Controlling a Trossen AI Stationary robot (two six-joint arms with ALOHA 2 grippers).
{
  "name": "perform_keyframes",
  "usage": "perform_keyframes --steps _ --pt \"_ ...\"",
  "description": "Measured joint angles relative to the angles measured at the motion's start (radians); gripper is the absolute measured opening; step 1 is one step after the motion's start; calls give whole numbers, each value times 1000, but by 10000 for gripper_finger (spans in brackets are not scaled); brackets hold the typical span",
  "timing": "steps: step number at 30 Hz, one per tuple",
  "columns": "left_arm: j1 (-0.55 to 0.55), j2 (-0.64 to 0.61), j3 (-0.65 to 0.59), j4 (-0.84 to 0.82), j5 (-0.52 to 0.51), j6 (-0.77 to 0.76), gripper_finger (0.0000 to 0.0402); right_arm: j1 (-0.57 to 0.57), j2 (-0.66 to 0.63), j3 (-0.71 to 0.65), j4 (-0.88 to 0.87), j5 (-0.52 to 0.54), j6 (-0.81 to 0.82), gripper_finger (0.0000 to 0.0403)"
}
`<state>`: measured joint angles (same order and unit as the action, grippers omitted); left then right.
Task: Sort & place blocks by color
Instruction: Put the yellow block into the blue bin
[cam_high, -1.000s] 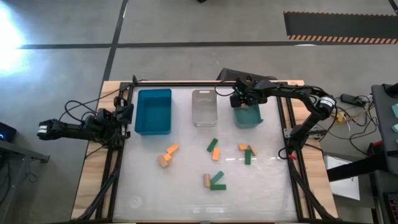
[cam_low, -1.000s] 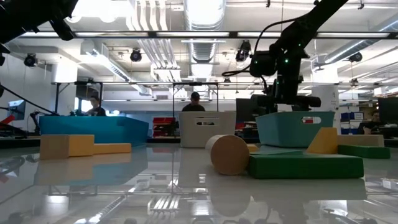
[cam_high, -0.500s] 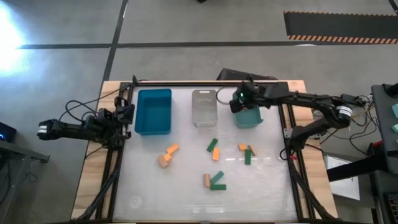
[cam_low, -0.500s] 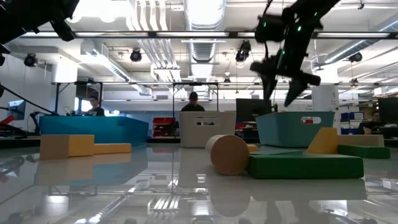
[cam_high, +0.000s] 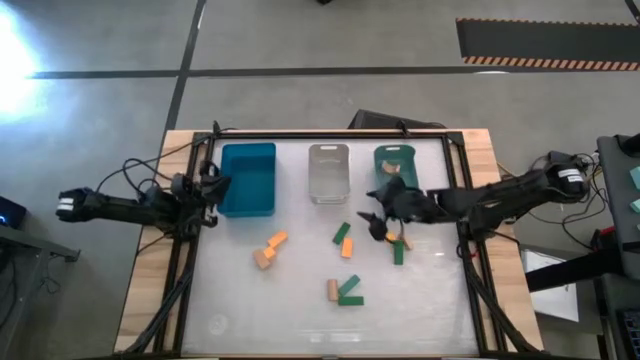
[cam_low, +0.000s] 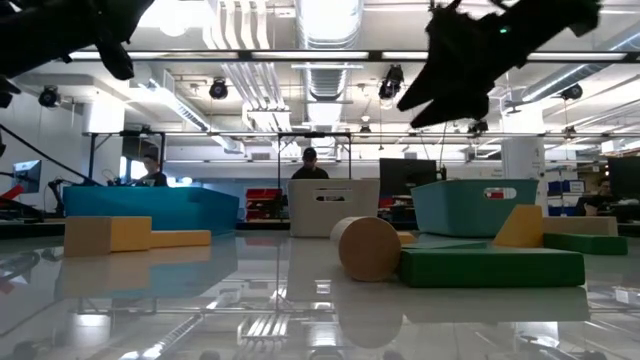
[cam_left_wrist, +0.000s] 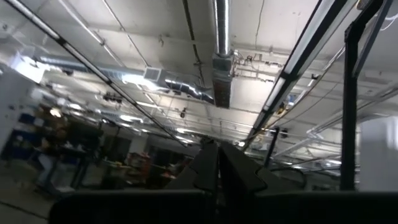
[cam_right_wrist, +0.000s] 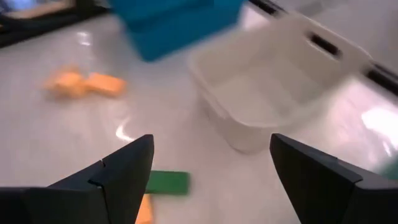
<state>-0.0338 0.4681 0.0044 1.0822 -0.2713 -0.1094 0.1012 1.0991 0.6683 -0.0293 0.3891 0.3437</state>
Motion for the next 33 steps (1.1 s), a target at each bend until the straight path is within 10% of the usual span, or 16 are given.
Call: perform_keyframes --steps 21,33 --pt "-44 314 267 -69 41 -260 0 56 -306 -252 319 -56 -366 313" --pt "-101 518 695 -1058 -4 -509 0 56 -385 -252 319 -112 -491 313"
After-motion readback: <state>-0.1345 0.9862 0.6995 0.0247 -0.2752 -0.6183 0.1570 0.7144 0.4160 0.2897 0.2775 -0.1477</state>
